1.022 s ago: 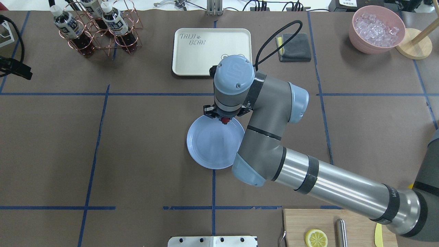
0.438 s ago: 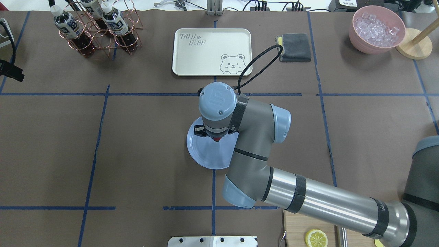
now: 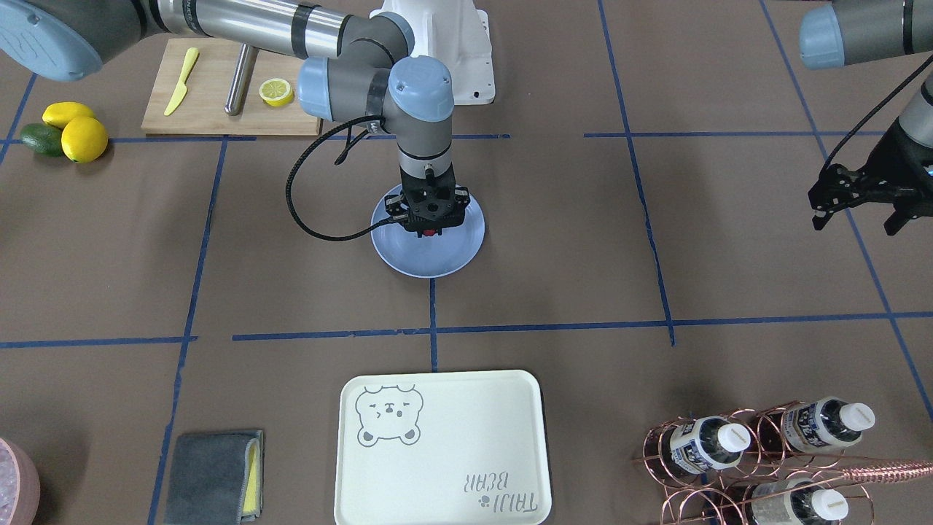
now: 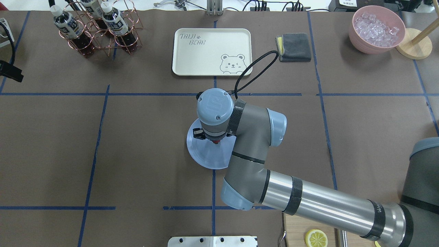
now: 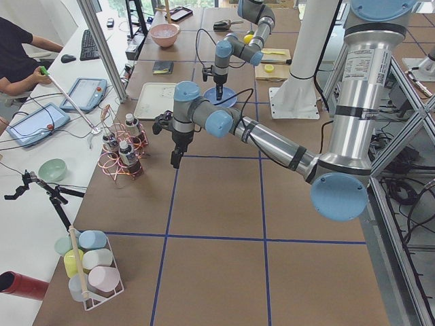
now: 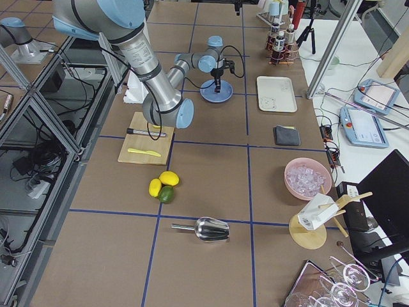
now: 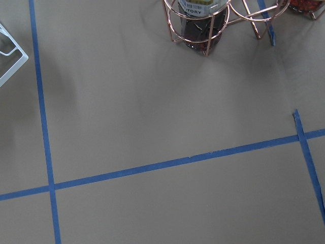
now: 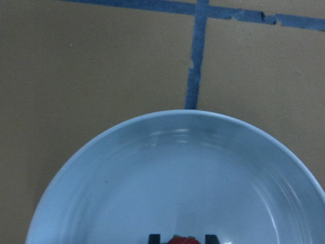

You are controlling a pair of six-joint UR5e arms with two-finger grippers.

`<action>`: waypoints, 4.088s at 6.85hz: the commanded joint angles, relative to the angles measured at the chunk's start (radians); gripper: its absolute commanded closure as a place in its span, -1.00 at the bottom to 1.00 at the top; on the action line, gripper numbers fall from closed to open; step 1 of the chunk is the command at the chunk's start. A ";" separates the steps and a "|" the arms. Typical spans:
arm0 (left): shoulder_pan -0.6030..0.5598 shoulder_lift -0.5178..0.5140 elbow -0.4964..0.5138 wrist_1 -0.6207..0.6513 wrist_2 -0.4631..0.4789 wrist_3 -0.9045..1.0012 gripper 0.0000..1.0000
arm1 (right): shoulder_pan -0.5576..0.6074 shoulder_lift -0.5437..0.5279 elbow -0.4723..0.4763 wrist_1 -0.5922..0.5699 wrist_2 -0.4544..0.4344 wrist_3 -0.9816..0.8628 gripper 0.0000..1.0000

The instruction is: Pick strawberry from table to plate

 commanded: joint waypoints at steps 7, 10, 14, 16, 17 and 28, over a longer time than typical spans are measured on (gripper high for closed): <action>-0.016 0.000 0.010 0.002 -0.070 -0.003 -1.00 | 0.362 -0.281 0.410 -0.228 0.173 -0.275 -1.00; -0.042 0.011 0.008 0.002 -0.071 0.000 -1.00 | 0.670 -0.524 0.408 -0.222 0.360 -0.747 -1.00; -0.178 0.066 0.066 0.014 -0.168 0.205 -1.00 | 0.992 -0.753 0.293 -0.218 0.666 -1.165 -1.00; -0.253 0.106 0.164 0.002 -0.213 0.366 -1.00 | 1.160 -0.783 0.144 -0.205 0.785 -1.281 -1.00; -0.255 0.135 0.166 0.000 -0.215 0.373 -1.00 | 1.185 -0.799 0.098 -0.161 0.764 -1.279 -1.00; -0.437 0.206 0.171 0.014 -0.210 0.374 -1.00 | 1.200 -0.813 0.147 -0.066 0.567 -1.247 -1.00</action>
